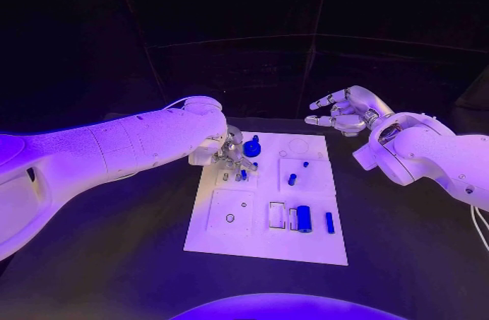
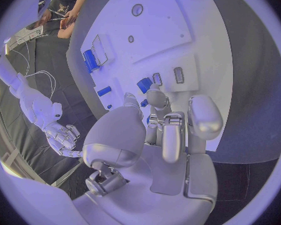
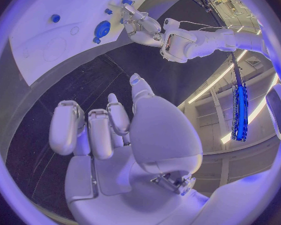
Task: Assemble the parts on the task board
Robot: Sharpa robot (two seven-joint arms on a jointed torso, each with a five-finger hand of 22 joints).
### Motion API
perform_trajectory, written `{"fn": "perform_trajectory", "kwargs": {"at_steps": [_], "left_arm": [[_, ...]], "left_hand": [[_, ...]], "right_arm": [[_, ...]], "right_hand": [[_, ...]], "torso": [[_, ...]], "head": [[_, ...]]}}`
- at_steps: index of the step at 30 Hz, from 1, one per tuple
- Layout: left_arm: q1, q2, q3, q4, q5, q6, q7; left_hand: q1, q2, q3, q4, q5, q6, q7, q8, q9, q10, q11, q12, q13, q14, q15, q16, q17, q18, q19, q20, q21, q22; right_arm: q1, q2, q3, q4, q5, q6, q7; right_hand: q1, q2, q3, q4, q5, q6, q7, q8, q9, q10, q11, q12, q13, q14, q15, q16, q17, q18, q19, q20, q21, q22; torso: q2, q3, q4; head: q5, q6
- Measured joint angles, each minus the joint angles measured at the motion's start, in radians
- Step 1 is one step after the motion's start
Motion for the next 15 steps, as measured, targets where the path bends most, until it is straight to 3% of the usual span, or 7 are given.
{"fn": "perform_trajectory", "kwargs": {"at_steps": [15], "left_arm": [[-0.003, 0.007, -0.001, -0.005, -0.001, 0.012, -0.001]], "left_hand": [[0.018, 0.003, 0.001, -0.007, 0.0, -0.004, -0.004, 0.0, 0.007, 0.0, 0.0, 0.004, 0.006, 0.0, 0.0, 0.0, 0.0, 0.0, 0.0, 0.0, 0.005, 0.007]], "right_arm": [[0.0, 0.003, 0.0, -0.004, 0.002, -0.001, 0.0]], "right_hand": [[0.0, 0.0, 0.0, 0.0, 0.004, 0.0, 0.0, 0.0, 0.0, 0.0, 0.0, 0.0, -0.001, 0.0, 0.0, 0.0, 0.0, 0.0, 0.0, 0.0, 0.0, -0.001]], "torso": [[0.0, 0.0001, -0.0008]], "head": [[-0.001, -0.004]]}}
